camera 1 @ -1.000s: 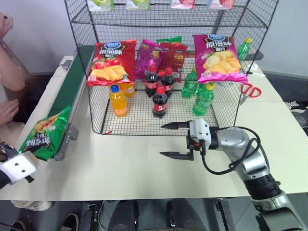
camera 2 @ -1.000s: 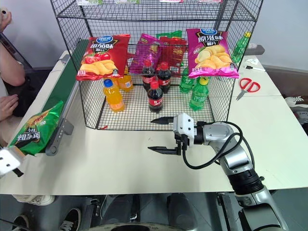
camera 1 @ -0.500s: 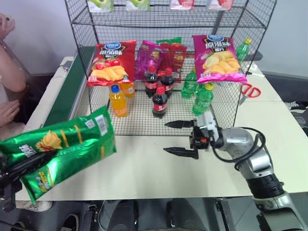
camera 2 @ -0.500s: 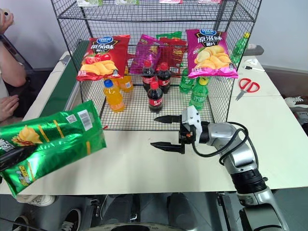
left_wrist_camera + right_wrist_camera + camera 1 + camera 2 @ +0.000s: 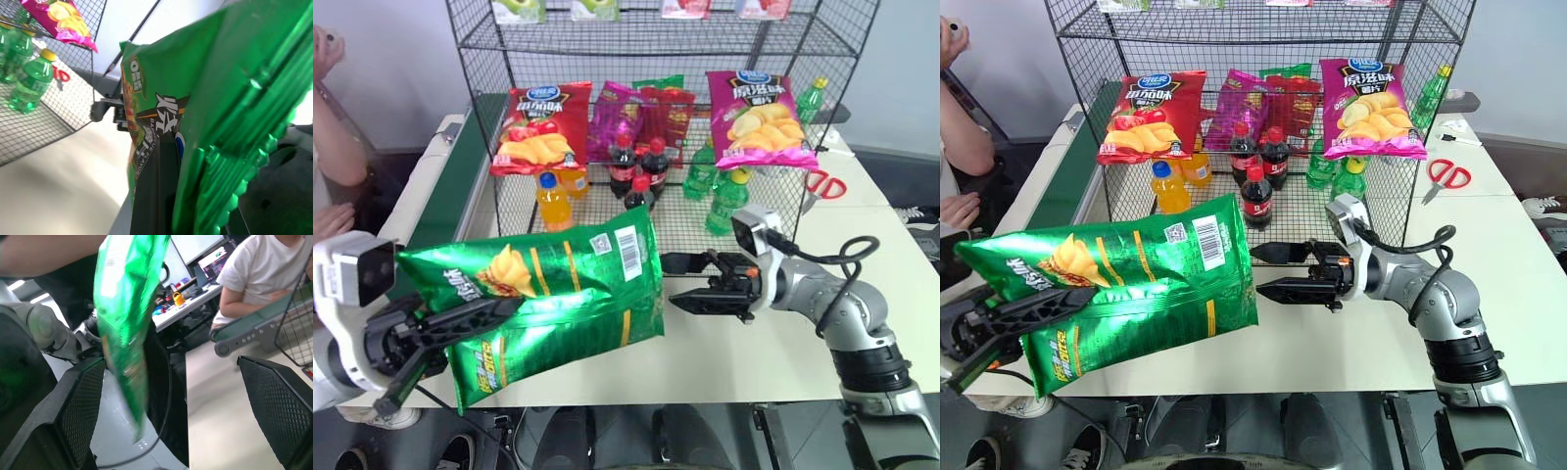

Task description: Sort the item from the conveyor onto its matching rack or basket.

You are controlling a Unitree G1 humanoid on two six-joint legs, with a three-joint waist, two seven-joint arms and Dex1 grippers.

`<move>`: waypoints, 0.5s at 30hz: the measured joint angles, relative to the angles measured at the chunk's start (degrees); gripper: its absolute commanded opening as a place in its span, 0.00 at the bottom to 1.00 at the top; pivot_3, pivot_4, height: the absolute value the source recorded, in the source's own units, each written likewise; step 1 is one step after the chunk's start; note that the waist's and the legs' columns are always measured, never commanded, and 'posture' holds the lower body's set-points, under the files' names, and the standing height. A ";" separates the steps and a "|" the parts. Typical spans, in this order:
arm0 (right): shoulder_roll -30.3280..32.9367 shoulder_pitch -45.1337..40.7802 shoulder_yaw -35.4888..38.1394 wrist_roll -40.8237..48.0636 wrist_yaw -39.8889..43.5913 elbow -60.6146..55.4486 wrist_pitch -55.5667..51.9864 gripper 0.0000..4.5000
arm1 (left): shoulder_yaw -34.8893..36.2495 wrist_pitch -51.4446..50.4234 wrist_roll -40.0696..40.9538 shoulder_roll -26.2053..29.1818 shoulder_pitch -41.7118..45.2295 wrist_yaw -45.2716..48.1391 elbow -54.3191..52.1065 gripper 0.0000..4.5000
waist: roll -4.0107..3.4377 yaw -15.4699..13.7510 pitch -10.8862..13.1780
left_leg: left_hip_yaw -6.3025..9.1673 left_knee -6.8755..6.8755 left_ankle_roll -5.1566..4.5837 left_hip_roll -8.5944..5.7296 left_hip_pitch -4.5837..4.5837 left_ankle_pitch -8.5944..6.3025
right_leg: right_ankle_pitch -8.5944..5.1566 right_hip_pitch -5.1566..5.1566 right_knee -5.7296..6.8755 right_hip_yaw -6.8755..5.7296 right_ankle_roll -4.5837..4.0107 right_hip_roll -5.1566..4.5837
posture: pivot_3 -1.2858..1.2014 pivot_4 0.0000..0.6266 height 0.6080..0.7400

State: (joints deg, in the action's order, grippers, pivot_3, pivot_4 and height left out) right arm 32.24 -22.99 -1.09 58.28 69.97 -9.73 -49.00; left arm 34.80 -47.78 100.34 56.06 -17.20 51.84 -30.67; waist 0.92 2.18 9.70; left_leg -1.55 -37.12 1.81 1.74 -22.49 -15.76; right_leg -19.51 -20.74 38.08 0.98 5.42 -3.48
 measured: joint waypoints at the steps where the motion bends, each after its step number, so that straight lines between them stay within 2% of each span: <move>1: 0.01 -0.02 0.12 1.66 -0.03 -0.21 -1.70 1.00 | -1.29 -0.76 0.25 -0.04 1.82 0.03 0.93 0.00 | -0.01 -0.16 0.01 | 0.00 -0.01 0.00 -0.03 -0.02 0.00 | 0.00 0.00 0.00 0.00 0.01 -0.03 | 0.52 0.24 0.99; 7: -0.38 -0.04 -0.20 3.91 -0.64 -3.63 -4.44 1.00 | -8.50 -2.73 -2.34 -2.71 8.28 0.26 2.47 0.00 | -0.01 0.02 0.01 | 0.00 -0.01 -0.01 -0.01 -0.01 0.00 | 0.01 -0.02 0.02 0.01 0.02 0.01 | 0.52 0.24 0.99; 11: -0.49 0.02 -1.02 4.30 -1.10 -4.88 -5.92 1.00 | -10.76 -3.29 -4.15 -3.90 11.56 0.48 3.65 0.00 | -0.01 0.12 0.01 | 0.00 -0.01 -0.01 0.00 -0.01 0.00 | 0.01 -0.03 0.02 0.01 0.02 0.04 | 0.52 0.24 0.99; 15: -3.46 -0.35 -3.42 5.15 -3.29 -6.43 -7.84 1.00 | -13.52 -3.95 -5.49 -5.68 13.72 0.48 3.63 0.00 | -0.01 0.21 0.01 | 0.00 -0.01 0.00 0.01 -0.02 0.00 | 0.01 -0.03 0.02 0.02 0.02 0.04 | 0.52 0.24 0.99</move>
State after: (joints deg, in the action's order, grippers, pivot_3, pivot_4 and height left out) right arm 28.78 -23.34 -4.51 63.42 66.68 -16.16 -56.84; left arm 21.28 -51.74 94.85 50.38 -3.48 52.31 -27.04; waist 0.91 2.39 9.71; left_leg -1.55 -37.12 1.80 1.75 -22.50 -15.76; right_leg -19.51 -20.77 38.10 1.00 5.45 -3.44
